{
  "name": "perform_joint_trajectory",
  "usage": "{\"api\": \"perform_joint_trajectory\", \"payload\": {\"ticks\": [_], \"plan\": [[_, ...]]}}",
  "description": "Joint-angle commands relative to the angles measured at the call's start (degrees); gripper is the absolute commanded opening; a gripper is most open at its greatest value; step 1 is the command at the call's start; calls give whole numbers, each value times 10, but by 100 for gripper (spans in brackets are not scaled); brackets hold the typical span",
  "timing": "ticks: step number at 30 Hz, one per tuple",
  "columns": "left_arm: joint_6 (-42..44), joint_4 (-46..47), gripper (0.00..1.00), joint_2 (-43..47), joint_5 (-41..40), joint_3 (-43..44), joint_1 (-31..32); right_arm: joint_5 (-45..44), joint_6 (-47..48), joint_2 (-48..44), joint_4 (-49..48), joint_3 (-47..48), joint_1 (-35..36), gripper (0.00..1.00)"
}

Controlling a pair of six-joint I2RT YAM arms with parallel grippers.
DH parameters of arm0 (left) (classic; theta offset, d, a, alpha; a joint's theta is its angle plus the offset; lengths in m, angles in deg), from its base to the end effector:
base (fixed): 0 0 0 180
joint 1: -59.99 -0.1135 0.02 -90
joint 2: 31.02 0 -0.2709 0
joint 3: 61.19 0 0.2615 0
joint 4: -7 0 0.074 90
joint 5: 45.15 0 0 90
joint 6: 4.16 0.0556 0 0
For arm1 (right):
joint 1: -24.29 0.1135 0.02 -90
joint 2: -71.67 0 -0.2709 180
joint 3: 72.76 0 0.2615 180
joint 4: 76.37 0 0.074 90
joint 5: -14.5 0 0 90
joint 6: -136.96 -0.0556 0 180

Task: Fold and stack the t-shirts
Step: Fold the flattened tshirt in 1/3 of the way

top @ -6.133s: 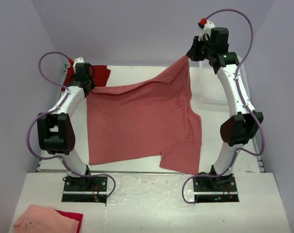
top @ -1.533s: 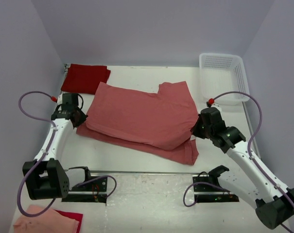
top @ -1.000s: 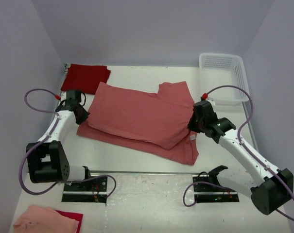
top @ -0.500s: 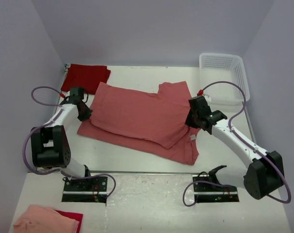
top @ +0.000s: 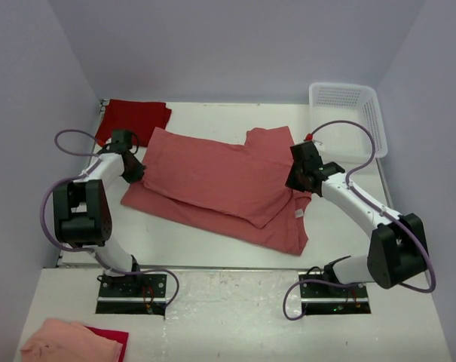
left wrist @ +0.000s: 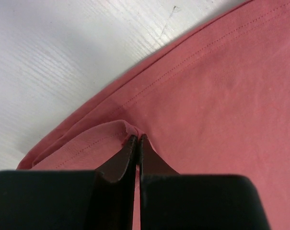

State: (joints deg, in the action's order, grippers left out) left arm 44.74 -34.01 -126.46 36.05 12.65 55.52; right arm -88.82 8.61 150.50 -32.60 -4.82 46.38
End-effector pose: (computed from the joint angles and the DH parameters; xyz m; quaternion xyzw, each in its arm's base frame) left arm 0.3464 0.0356 0.1724 -0.3919 0.8861 -0.0034 0.2475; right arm 0.2813 0.1004 0.2254 0.1687 0.9319 0.0563 0.3161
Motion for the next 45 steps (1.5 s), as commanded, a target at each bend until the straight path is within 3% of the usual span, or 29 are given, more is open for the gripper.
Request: {"api": "perform_joint_trajectory", "payload": {"ticks": [1, 13, 17, 25, 30, 34, 35, 38, 39, 42, 45], "plan": [[-4, 22, 0, -11, 1, 24, -1, 1, 10, 14, -24, 32, -2, 0], [-32, 13, 0, -15, -25, 24, -1, 1, 22, 49, -32, 47, -15, 0], [-42, 24, 16, 8, -37, 11, -1, 0, 26, 48, -33, 47, -25, 0], [-43, 84, 25, 57, -36, -32, 0, 6, 31, 62, -35, 59, -42, 0], [-41, 93, 48, 73, -47, -29, 1, 13, 33, 95, -37, 86, -46, 0], [-40, 92, 54, 86, -46, -31, 6, 12, 36, 128, -37, 114, -52, 1], [-39, 91, 54, 99, -48, -34, 10, 14, 42, 135, -36, 124, -53, 6], [-32, 88, 54, 136, -45, -54, 15, 13, 43, 142, -35, 131, -54, 44], [-31, 85, 54, 146, -45, -59, 17, 13, 43, 136, -37, 130, -54, 65], [-16, 82, 54, 184, -51, -84, 20, -1, 55, 120, -41, 125, -54, 80], [10, 81, 53, 198, -68, -98, 20, 29, 83, 93, -36, 120, -50, 79]]}}
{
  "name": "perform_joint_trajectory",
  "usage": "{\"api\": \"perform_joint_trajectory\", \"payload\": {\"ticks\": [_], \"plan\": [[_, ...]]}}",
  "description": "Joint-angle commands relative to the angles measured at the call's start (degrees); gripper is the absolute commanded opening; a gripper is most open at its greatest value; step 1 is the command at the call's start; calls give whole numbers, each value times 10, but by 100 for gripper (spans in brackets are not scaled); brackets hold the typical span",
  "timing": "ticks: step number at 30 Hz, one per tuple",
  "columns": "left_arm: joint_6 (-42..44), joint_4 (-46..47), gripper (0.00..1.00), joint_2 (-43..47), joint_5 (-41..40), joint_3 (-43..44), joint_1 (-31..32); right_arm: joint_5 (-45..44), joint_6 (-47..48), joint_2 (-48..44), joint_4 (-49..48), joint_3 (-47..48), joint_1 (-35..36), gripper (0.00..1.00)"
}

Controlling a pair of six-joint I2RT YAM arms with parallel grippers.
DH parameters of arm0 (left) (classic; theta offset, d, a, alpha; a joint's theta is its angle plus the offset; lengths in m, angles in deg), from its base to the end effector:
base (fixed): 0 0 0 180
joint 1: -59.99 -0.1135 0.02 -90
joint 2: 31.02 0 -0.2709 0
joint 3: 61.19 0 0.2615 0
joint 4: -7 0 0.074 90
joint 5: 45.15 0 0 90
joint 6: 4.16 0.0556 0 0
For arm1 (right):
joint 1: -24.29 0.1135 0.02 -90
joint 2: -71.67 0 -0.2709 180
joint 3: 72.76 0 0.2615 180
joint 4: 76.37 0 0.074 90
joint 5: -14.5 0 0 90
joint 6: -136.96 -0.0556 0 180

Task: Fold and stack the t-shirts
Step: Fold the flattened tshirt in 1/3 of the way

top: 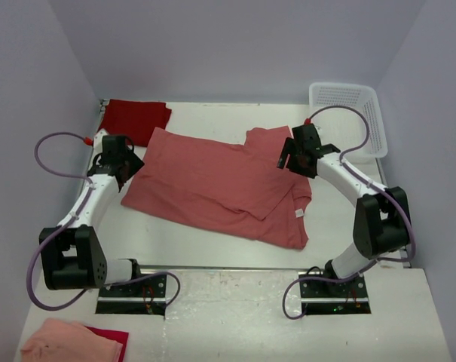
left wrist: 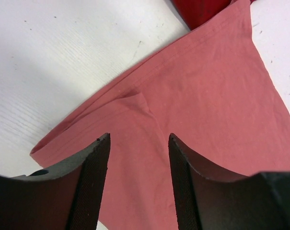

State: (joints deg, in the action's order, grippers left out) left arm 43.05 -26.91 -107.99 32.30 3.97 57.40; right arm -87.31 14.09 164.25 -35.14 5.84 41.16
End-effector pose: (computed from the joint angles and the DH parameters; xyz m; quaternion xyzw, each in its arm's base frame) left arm 0.3036 0.0258 0.2321 -0.3932 0.8336 -0.0337 0.3866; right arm 0.3471 0.0934 0.2155 0.1626 0.9357 0.0360 0.3111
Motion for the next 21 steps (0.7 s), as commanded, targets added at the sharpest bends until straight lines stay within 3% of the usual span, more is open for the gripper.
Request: {"api": "perform_joint_trajectory", "payload": {"ticks": [1, 4, 8, 12, 21], "plan": [[34, 9, 53, 11, -34, -9, 2, 24, 31, -63, -11, 8, 4, 78], [41, 5, 51, -37, -24, 18, 2, 56, 33, -113, -17, -21, 21, 73], [28, -14, 37, -125, 26, 80, 2, 76, 33, -162, -15, -43, 48, 61], [25, -18, 34, -201, 22, 118, 7, 83, 40, -199, -10, -49, 53, 61], [23, -24, 34, -239, -5, 141, 7, 79, 43, -238, -20, -72, 53, 61]]}}
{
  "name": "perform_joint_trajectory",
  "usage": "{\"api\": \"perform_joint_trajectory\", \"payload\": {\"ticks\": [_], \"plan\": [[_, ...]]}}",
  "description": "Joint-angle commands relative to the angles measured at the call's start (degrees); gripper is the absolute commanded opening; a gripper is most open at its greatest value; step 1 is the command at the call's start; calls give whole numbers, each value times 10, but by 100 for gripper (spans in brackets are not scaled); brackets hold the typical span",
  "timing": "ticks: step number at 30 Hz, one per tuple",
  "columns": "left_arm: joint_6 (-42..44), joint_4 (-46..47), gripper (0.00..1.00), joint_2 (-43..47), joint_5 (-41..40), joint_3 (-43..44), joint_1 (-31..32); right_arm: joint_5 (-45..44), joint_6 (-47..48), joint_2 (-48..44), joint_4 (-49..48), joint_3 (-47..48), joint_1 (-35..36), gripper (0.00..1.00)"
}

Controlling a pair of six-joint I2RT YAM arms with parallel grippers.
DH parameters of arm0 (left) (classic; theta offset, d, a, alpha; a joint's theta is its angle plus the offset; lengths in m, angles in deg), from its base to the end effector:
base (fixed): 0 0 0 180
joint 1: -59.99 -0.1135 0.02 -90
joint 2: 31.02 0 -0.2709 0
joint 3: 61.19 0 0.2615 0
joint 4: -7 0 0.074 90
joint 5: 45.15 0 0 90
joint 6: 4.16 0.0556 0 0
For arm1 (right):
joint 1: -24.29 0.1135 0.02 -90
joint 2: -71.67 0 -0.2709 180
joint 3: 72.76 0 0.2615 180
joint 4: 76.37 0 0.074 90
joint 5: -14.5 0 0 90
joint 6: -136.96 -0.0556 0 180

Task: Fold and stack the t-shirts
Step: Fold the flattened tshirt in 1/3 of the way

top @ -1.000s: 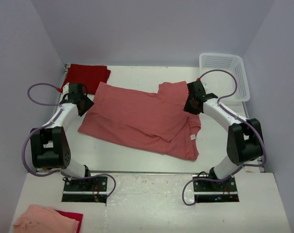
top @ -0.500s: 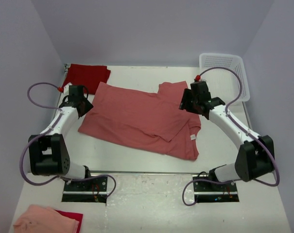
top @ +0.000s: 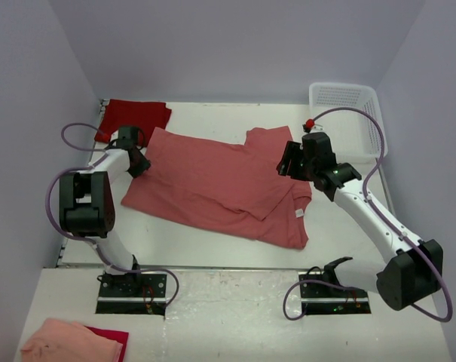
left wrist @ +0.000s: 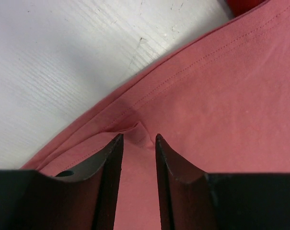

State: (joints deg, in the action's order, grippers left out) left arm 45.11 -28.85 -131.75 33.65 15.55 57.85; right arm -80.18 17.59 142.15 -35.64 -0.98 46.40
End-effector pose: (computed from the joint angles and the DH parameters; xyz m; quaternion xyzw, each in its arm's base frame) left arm 0.3733 0.0248 0.1622 -0.3748 0.8852 0.0034 0.2755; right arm 0.2712 0.1053 0.2926 0.0746 0.9005 0.1521 0.4005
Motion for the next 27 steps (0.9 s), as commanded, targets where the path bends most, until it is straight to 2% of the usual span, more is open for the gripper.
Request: {"api": "perform_joint_trajectory", "payload": {"ticks": [1, 20, 23, 26, 27], "plan": [[2, -4, 34, -2, -21, 25, 3, 10, 7, -17, -16, -5, 0, 61], [0, -18, 32, -28, -35, 26, 4, 3, -2, -23, -15, -12, 0, 61], [0, -18, 27, -32, -36, 29, 5, 2, -1, -18, -13, -13, 0, 61], [-2, -18, 17, -33, -37, 28, 5, 2, -2, -10, -11, -15, 0, 61], [-2, -18, 10, -32, -38, 28, 5, 3, -6, -4, -11, -18, 0, 61]]}}
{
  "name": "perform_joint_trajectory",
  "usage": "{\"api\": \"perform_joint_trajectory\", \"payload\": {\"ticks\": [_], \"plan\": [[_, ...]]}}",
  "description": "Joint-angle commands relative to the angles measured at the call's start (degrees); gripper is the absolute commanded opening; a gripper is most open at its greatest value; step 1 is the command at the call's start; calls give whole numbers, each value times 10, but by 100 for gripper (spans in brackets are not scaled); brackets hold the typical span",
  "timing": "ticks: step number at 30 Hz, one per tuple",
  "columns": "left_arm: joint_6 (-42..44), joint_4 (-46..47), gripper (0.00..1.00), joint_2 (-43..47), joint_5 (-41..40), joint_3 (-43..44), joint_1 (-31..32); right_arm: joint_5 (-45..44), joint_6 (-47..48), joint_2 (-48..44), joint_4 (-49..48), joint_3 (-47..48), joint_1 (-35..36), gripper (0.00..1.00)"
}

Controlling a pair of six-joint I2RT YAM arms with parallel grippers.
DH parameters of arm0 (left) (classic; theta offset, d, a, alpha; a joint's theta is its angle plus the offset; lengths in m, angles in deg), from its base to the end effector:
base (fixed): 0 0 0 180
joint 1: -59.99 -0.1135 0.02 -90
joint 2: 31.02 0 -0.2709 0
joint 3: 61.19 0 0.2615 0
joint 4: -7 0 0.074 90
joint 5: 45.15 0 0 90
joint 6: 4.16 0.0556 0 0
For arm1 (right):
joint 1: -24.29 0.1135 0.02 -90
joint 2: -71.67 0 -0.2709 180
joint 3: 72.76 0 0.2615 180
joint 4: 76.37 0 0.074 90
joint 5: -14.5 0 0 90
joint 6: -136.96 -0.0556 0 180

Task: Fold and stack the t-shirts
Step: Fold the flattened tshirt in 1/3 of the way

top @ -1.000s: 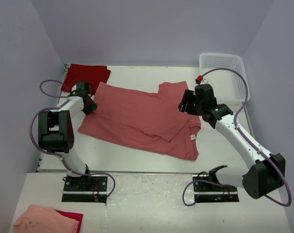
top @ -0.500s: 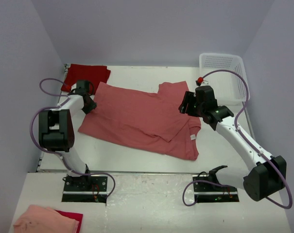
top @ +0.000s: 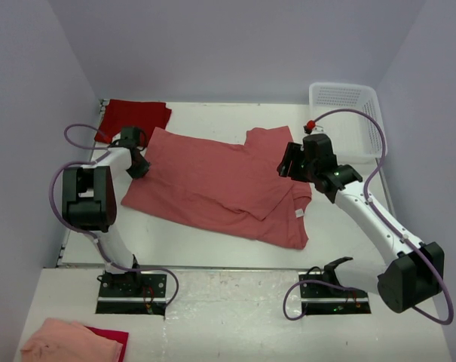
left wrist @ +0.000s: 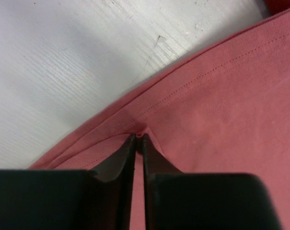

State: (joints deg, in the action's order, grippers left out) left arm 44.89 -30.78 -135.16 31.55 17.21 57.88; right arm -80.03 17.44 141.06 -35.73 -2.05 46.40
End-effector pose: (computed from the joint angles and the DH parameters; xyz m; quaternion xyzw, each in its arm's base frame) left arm 0.3781 0.0267 0.1480 -0.3795 0.8897 0.0307 0.2520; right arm 0.2668 0.1037 0.2911 0.0752 0.9001 0.1541 0.4005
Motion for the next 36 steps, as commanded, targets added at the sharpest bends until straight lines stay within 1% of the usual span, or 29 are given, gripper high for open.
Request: {"api": "perform_joint_trajectory", "payload": {"ticks": [1, 2, 5, 9, 12, 18, 20, 23, 27, 28, 29, 30, 36], "plan": [[0, 0, 5, 2, -18, 10, 4, 6, -6, 10, -12, -11, 0, 61], [-1, -1, 0, 5, -20, 9, 4, 7, -10, 13, -14, -15, 0, 61], [-4, -5, 0, 15, -26, 8, 4, 6, -26, 30, -16, -30, 0, 59], [-4, -18, 0, 25, -37, 12, 4, 41, -50, 50, -36, -68, 3, 55], [-5, -23, 0, 32, -40, 14, 4, 33, -65, 66, -47, -82, 3, 54], [-7, -28, 0, 39, -43, 16, 4, -31, -70, 159, -39, -36, -7, 54], [-6, -31, 0, 39, -43, 18, 4, -41, -70, 199, -38, -22, -13, 54], [-4, -32, 0, 39, -42, 21, 4, -50, -66, 233, -37, 0, -34, 52], [0, -31, 0, 39, -45, 23, 4, -59, -60, 246, -37, 10, -56, 51], [-1, -31, 0, 37, -44, 22, 4, -61, -58, 249, -37, 11, -59, 50], [-1, -31, 0, 35, -42, 22, 4, -60, -57, 255, -38, 14, -62, 45], [-1, -28, 0, 34, -40, 21, 4, -60, -56, 257, -37, 16, -65, 44], [-3, -28, 0, 30, -35, 23, 4, -30, -58, 273, -37, 30, -69, 41]]}}
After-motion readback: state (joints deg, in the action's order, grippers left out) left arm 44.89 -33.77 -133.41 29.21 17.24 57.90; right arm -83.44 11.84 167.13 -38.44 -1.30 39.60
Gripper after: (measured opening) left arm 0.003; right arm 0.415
